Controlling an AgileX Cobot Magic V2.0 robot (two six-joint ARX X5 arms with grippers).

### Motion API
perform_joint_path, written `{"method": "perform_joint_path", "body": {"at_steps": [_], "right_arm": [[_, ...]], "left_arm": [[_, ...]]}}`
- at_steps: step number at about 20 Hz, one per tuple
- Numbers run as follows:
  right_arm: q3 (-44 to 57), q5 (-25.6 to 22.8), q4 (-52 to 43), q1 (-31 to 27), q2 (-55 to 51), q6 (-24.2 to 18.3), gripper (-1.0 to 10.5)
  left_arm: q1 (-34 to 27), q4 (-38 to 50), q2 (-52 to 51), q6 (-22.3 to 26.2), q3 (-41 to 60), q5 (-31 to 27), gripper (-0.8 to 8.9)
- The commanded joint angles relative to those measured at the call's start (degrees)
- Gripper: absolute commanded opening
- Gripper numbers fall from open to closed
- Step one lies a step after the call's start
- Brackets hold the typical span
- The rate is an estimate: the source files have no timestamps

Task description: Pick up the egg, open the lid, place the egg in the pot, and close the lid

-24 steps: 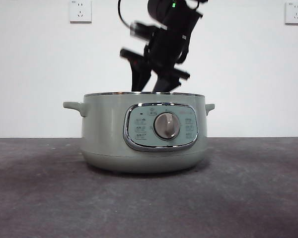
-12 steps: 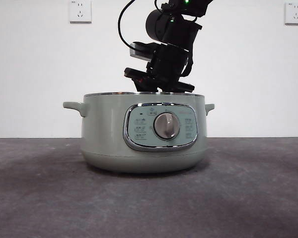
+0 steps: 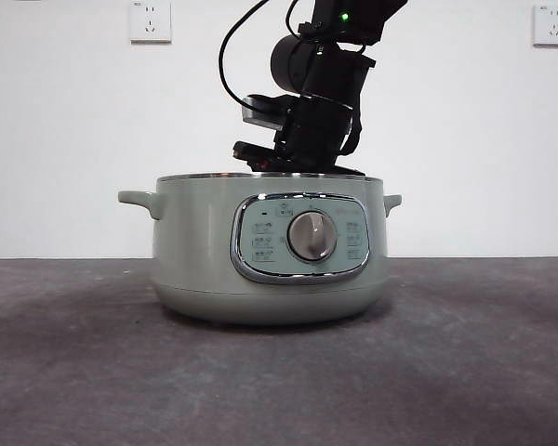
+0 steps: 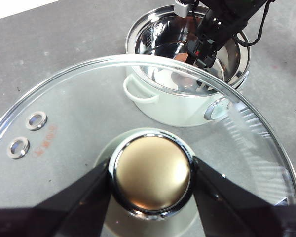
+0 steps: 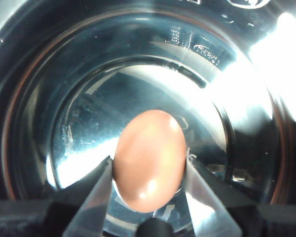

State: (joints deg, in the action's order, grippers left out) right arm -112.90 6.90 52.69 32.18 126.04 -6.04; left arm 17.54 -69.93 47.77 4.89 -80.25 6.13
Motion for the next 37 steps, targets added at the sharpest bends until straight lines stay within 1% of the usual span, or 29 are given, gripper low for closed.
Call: {"method": "perform_joint_path", "body": {"at_steps": [1, 2, 4, 6, 8, 13, 17, 18, 19, 21, 22, 24, 28, 30, 33, 37], "right_arm": [[0.7, 0.0, 0.7, 0.2, 2.3, -0.6, 0.2], [0.7, 0.0, 0.8, 0.2, 2.3, -0.6, 0.7], [0.7, 0.0, 0.9, 0.2, 2.0, -0.6, 2.7], [0.6, 0.0, 0.6, 0.2, 1.6, -0.3, 4.1], [0.5, 0.0, 0.3, 0.2, 0.6, -0.1, 4.8], [0.5, -0.1, -0.2, 0.1, -4.4, 0.1, 4.8], [0.5, -0.1, 0.5, 0.1, -10.9, 2.0, 4.8], [0.5, -0.1, 1.1, 0.1, -13.0, 2.4, 4.8], [0.5, -0.1, 1.8, 0.1, -14.9, 2.7, 4.8], [0.5, -0.1, 3.8, 0.1, -18.6, 2.8, 4.8], [0.5, -0.2, 5.1, 0.1, -20.3, 2.8, 4.8], [0.5, -1.0, 8.3, 0.0, -23.5, 2.5, 4.8], [0.5, -5.5, 16.1, 0.0, -29.3, 1.3, 4.8], [0.5, -5.9, 19.5, 0.0, -31.6, 1.3, 4.8], [0.5, -5.9, 24.0, 0.0, -35.8, 1.3, 4.7], [0.6, -5.9, 26.1, 0.0, -42.2, 1.4, 4.7]], "left_arm": [[0.0, 1.9, -0.5, 0.3, -0.8, 0.3, -0.08], [0.0, 1.9, -0.5, 0.3, -0.8, 0.3, -0.08], [0.0, 1.9, -0.5, 0.3, -0.8, 0.3, -0.08], [0.0, 1.9, -0.5, 0.3, -0.8, 0.3, -0.08], [0.0, 1.8, -0.5, 0.3, -0.8, 0.3, -0.08], [0.0, 2.0, -0.3, 0.6, -0.8, 0.3, -0.08], [0.0, 3.2, 0.7, 1.3, -0.8, 0.4, -0.08], [0.0, 4.1, 1.4, 1.4, -0.8, 1.2, -0.08], [0.0, 5.3, 2.2, 1.4, -0.8, 3.2, -0.08], [0.0, 8.5, 4.6, 1.4, -0.8, 7.6, -0.08], [0.1, 10.0, 5.9, 1.4, -0.8, 8.1, -0.08], [1.0, 13.2, 9.2, 2.4, -0.8, 8.0, -0.08], [4.0, 20.2, 16.8, 2.4, -0.8, 8.0, -0.08], [5.2, 24.3, 20.1, 2.5, -0.8, 8.0, -0.08], [8.9, 31.0, 25.3, 2.4, -0.8, 7.7, -0.08], [10.3, 38.7, 31.5, 2.4, -0.9, 7.8, -0.08]]}}
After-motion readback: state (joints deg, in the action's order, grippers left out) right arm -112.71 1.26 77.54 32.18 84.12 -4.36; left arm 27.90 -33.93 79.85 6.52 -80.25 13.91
